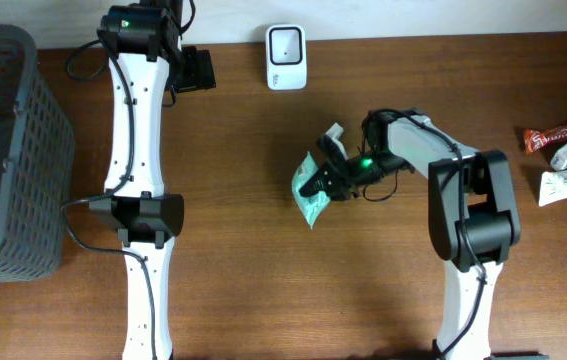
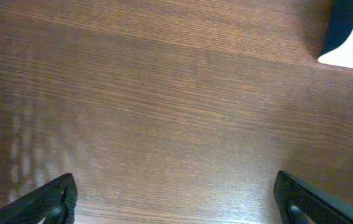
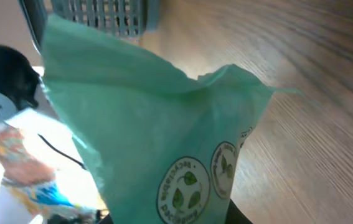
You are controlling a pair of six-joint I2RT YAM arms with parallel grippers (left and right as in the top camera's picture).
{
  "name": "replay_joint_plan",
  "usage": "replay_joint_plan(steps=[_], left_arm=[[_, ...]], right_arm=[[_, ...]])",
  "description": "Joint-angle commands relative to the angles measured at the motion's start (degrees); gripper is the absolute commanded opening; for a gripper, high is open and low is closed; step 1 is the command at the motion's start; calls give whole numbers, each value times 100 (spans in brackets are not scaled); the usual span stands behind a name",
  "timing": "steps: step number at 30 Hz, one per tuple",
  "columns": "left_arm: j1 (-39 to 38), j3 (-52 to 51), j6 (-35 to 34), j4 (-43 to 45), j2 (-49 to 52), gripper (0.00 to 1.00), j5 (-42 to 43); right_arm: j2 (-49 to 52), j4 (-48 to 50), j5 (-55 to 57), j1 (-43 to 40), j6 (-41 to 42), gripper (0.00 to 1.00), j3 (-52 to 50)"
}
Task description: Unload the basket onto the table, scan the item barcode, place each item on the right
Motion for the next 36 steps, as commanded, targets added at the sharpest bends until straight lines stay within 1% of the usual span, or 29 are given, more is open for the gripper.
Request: replay_joint_plan(steps=[1, 3, 5, 7, 8, 10, 11, 14, 15, 16, 17, 19, 22, 24, 25, 28, 29, 30, 31, 34, 35, 36], left_arm=[[35, 9, 50, -7, 57, 99, 42], [35, 9, 50, -7, 57, 99, 42], [35, 9, 50, -7, 57, 99, 42], [35, 9, 48, -7, 57, 99, 39], [35, 9, 50, -7, 57, 99, 42], [35, 9, 50, -7, 57, 99, 39], [35, 9, 48, -7, 59, 99, 39], [35, 9, 50, -7, 57, 99, 42], [35, 9, 50, -7, 57, 99, 39], [35, 9, 50, -7, 57, 99, 42], [35, 9, 50, -7, 59, 99, 39], [35, 9, 50, -7, 59, 99, 39], [35, 9, 50, -7, 57, 99, 42], [35, 9, 50, -7, 57, 99, 39], [35, 9, 50, -7, 59, 99, 42], [35, 9, 50, -7, 57, 99, 42], [35, 9, 50, -7, 57, 99, 42], [35, 9, 50, -7, 57, 99, 42], [35, 9, 50, -7, 57, 99, 39], [35, 9, 50, -7, 59, 99, 39], [35, 9, 50, -7, 57, 99, 39], [35, 9, 50, -7, 59, 99, 42]], right_arm=[[-9, -7, 24, 103, -568, 19, -28], [-9, -9, 63, 92, -450, 12, 13], [-9, -4, 479, 94, 70, 11, 149], [-22, -15, 1829, 105, 1244, 4, 509], [-37, -68, 2719, 129, 1873, 4, 758], [-61, -352, 4175, 212, 2568, 4, 1362], [-66, -603, 4942, 282, 2824, 4, 1790], [-66, -1152, 6723, 435, 3427, 6, 2638], [-66, -1263, 7458, 487, 3727, 8, 2828], [-66, -1314, 8061, 560, 3971, 15, 2929], [-66, -1314, 8542, 625, 4188, 17, 2933], [-42, -1285, 9099, 715, 4454, 18, 2865], [48, -1001, 9280, 894, 4531, 18, 2566], [81, -704, 9191, 1025, 4531, 23, 2299], [85, -588, 9084, 1104, 4531, 27, 2173], [85, -459, 8762, 1388, 4531, 47, 2028], [85, -442, 8769, 1491, 4531, 59, 2035], [83, -435, 8782, 1576, 4529, 69, 2074], [83, -455, 8791, 1648, 4529, 73, 2149], [72, -638, 8786, 1690, 4531, 76, 2426], [72, -772, 8780, 1646, 4533, 85, 2608], [72, -879, 8752, 1580, 4533, 87, 2771]])
